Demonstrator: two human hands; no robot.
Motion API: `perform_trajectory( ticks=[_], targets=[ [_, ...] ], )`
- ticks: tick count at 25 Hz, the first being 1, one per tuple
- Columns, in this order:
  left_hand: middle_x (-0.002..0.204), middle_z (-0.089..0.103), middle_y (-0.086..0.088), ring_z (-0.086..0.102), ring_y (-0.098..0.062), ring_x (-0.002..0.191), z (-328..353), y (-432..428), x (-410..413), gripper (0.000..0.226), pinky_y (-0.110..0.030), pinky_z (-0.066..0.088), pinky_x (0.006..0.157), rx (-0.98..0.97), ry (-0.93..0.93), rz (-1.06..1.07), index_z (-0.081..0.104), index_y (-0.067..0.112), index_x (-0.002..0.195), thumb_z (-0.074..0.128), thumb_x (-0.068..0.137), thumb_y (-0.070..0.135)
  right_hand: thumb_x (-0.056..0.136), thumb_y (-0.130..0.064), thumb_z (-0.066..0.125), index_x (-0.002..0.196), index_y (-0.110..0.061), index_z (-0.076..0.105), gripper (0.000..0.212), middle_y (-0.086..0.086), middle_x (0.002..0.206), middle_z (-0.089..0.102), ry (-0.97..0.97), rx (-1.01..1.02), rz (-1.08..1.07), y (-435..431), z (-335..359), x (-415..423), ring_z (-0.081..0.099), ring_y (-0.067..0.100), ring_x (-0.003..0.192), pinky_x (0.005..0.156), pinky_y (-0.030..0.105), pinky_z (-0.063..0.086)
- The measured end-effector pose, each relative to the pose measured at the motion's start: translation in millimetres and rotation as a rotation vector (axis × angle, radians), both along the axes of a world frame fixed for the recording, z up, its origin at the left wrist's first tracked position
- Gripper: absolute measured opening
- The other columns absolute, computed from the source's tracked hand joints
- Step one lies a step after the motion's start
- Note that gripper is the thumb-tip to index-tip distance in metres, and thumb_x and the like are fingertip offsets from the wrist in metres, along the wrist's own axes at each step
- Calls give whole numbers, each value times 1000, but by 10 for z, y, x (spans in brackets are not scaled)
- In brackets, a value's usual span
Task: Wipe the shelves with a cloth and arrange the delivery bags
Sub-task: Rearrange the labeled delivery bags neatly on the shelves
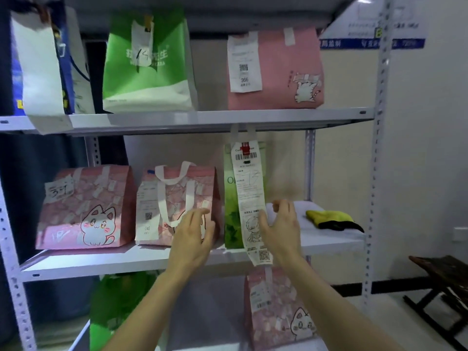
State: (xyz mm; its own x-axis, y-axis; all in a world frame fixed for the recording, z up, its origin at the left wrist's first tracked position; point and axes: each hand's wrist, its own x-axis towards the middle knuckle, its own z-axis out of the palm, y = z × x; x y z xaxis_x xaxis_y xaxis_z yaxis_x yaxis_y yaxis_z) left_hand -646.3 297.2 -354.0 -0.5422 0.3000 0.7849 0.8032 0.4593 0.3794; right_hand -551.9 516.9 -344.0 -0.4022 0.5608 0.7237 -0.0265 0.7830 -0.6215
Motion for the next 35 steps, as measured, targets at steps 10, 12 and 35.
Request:
perform_trajectory(
  ticks=[10,12,35],
  targets=[
    [133,57,7,52,-6,122,1898,642,256,39,-29,45,107,170,263,-133,57,22,138,53,106,44,93,-42,73,129,-11,55,51,7,126,56,342,201,-110,577,1776,354,50,24,116,99,36,47],
    [135,56,5,54,-11,125,2314,839,257,39,-38,50,112,257,288,-125,55,21,139,58,104,39,91,-47,74,138,-8,50,65,9,133,53,356,185,-116,777,2230,343,48,27,125,107,36,45],
    [144,64,-1,68,-10,122,2711,911,566,51,-17,59,88,603,-35,-535,59,35,139,75,91,34,92,-54,75,100,-45,56,23,-20,89,71,580,57,197,983,2350,985,70,-1,79,66,20,57]
  ],
)
